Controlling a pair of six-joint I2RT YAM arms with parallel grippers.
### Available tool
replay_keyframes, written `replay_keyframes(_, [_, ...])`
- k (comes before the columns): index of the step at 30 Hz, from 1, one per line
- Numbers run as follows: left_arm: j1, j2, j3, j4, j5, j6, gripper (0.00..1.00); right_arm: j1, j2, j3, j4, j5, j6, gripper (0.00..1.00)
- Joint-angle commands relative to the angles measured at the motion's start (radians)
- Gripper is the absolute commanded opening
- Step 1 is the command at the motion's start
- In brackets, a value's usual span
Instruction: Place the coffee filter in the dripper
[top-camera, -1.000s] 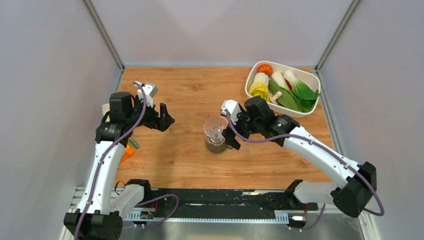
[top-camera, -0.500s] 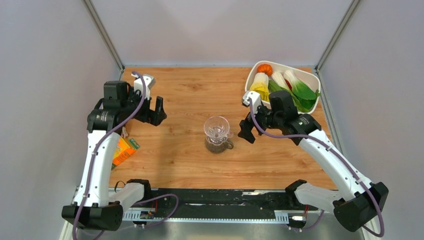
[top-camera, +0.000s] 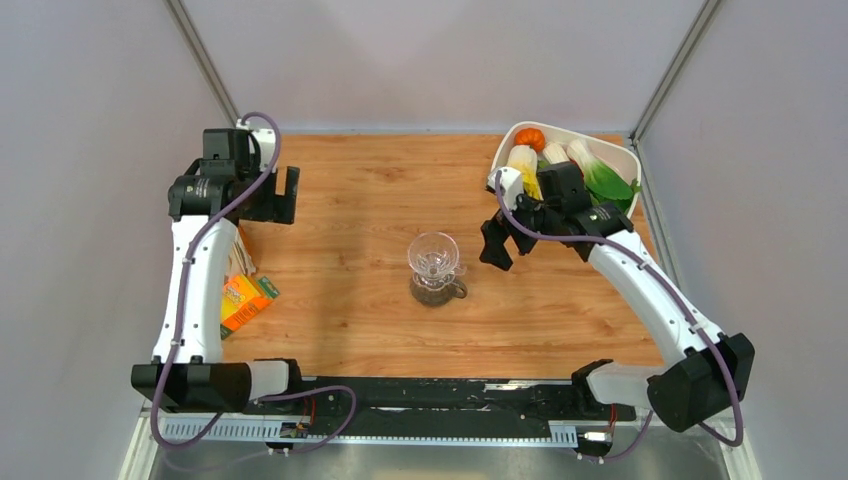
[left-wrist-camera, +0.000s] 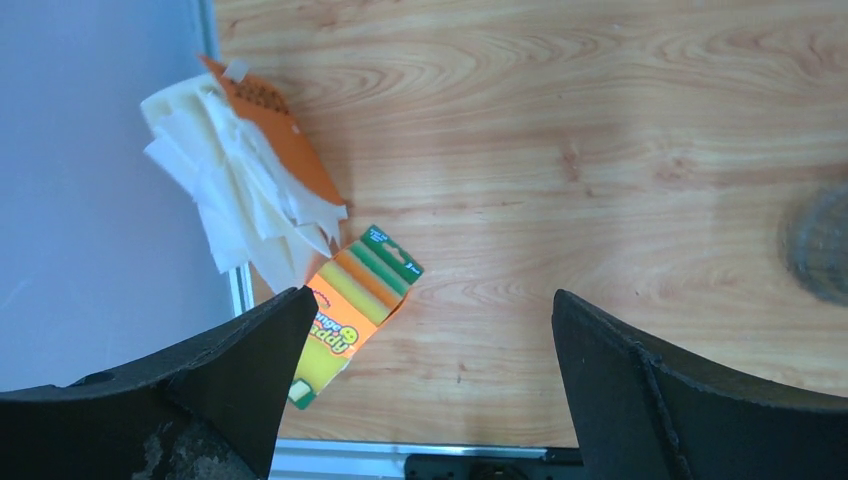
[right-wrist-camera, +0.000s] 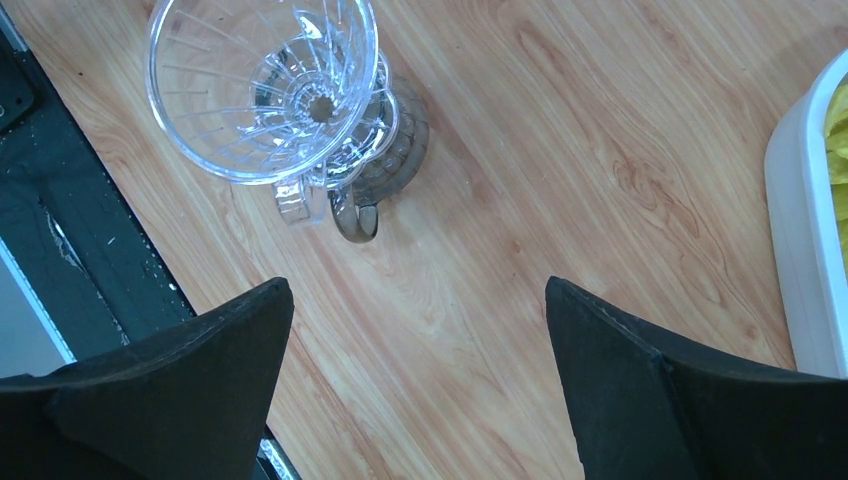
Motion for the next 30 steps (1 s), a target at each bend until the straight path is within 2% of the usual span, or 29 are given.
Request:
replay_keyframes(1, [0.113, 0.013, -0.001, 0.007, -0.066, -0.163, 0.98, -0.015, 0.059, 0.086, -0.036, -0.017, -0.026, 1.00])
replay_keyframes(6, [0.144, 0.007, -0.039, 0.038, -0.207, -0.224, 0.84, -0.032, 0.110, 0.125, -0.063, -0.010, -0.028, 1.00])
replay_keyframes(10, [0.165, 0.003, -0.092, 0.080, -0.233, -0.237, 0.68, -0.043, 0.142, 0.135, -0.073, -0.003, -0.029, 1.00])
replay_keyframes(12, [0.169, -0.004, -0.120, 0.119, -0.255, -0.231, 0.62, -0.044, 0.156, 0.140, -0.073, 0.005, -0.024, 1.00])
replay_keyframes(23, [0.222, 0.004, -0.199, 0.196, -0.305, -0.232, 0.48, -0.044, 0.206, 0.165, -0.084, 0.010, -0.003, 1.00])
replay_keyframes(27, [0.269, -0.036, -0.247, 0.191, -0.260, -0.223, 0.47, -0.045, 0.220, 0.171, -0.088, 0.000, 0.001, 1.00])
replay_keyframes(30, [0.325, -0.052, -0.289, 0.186, -0.216, -0.211, 0.40, -0.044, 0.227, 0.176, -0.090, -0.008, 0.003, 1.00])
